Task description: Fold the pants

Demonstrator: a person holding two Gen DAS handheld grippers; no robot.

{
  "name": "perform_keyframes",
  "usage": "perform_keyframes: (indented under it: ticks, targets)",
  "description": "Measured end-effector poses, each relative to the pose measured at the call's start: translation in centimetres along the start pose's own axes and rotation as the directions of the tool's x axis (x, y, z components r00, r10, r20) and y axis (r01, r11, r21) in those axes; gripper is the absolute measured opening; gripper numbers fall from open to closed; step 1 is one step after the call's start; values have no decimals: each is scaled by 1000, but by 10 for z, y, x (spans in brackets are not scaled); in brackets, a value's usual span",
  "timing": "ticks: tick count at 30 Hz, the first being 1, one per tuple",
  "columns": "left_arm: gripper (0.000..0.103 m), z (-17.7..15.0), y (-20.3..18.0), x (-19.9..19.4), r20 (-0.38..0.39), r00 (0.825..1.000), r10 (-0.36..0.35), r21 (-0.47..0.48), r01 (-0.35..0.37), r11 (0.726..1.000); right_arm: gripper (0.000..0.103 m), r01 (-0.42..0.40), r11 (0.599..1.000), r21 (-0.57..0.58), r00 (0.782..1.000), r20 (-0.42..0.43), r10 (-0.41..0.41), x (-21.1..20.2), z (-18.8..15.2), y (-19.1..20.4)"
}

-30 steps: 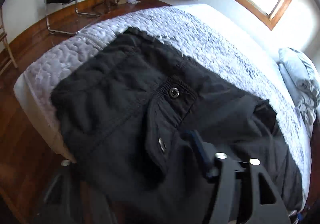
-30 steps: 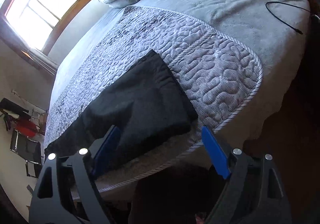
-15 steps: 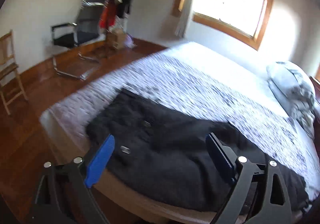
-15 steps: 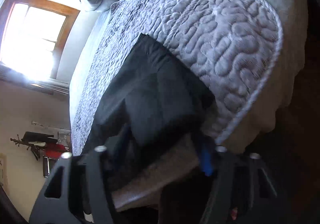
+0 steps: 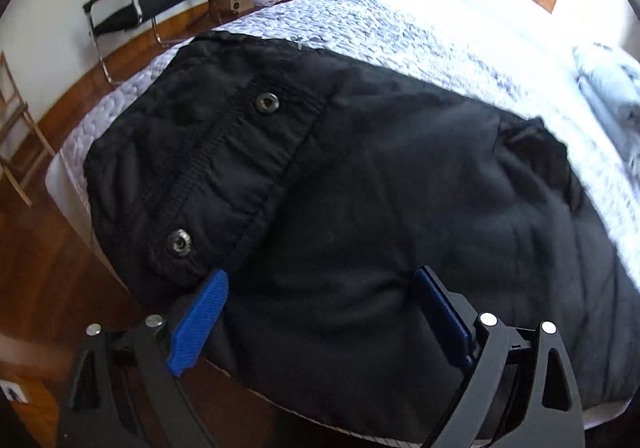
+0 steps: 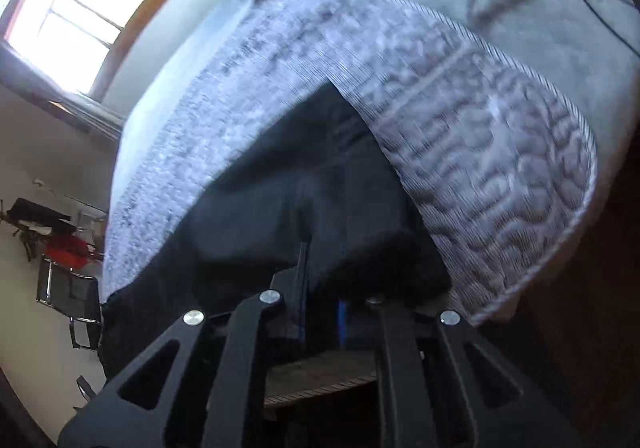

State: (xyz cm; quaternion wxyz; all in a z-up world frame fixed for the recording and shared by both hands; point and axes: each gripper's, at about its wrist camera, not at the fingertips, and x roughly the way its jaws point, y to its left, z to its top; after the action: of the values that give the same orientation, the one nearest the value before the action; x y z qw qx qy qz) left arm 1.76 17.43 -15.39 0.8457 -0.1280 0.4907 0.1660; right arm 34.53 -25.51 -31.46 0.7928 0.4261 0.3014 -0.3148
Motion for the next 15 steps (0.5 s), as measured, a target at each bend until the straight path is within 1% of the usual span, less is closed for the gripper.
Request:
perform_keyframes:
  ticks: [1, 3, 4, 5, 6, 7, 8, 9, 10, 12, 14, 15]
  targets:
    - [95, 0, -2, 0, 0, 1000, 13, 10, -13, 1000, 19, -5, 1000, 5, 1000, 3, 5, 2, -4, -4]
    - [94, 2, -5, -4, 0, 1000, 23, 23, -23, 999, 30, -55, 998, 24, 998, 23, 55, -5, -9, -7]
    - [94, 3, -4, -7, 1, 1000, 20, 20, -20, 1000, 43, -77, 997, 29, 996, 36, 76, -12, -12, -7]
    - [94, 4, -2, -14, 12, 1000, 13, 7, -13, 1000, 60, -92, 995, 35, 995, 51, 91, -21, -14, -8]
    - [94, 4, 0, -20, 26, 1000, 8, -7, -8, 1000, 65, -104, 994, 40, 993, 61, 101, -27, -15, -7]
    - [95, 5, 2, -29, 53, 999, -6, -29, 7, 1000, 68, -112, 992, 50, 992, 69, 109, -35, -15, -10]
    - [95, 6, 2, -32, 72, 997, -21, -45, 25, 999, 68, -131, 989, 71, 989, 75, 125, -43, -18, -14]
    - [96, 6, 5, -44, 103, 993, -50, -77, 58, 995, 68, -154, 983, 97, 986, 80, 147, -45, -21, -19]
    - [100, 5, 9, -54, 125, 990, -73, -110, 86, 990, 69, -190, 973, 134, 980, 88, 180, -50, -24, -26]
    - [99, 3, 15, -66, 146, 984, -100, -159, 124, 980, 73, -267, 942, 203, 963, 102, 251, -54, -31, -40]
    - [99, 1, 17, -69, 124, 985, -122, -194, 145, 970, 74, -326, 908, 262, 945, 109, 308, -51, -39, -50]
    - [99, 1, 21, -67, 104, 985, -139, -211, 158, 965, 74, -328, 903, 278, 945, 107, 310, -48, -42, -53]
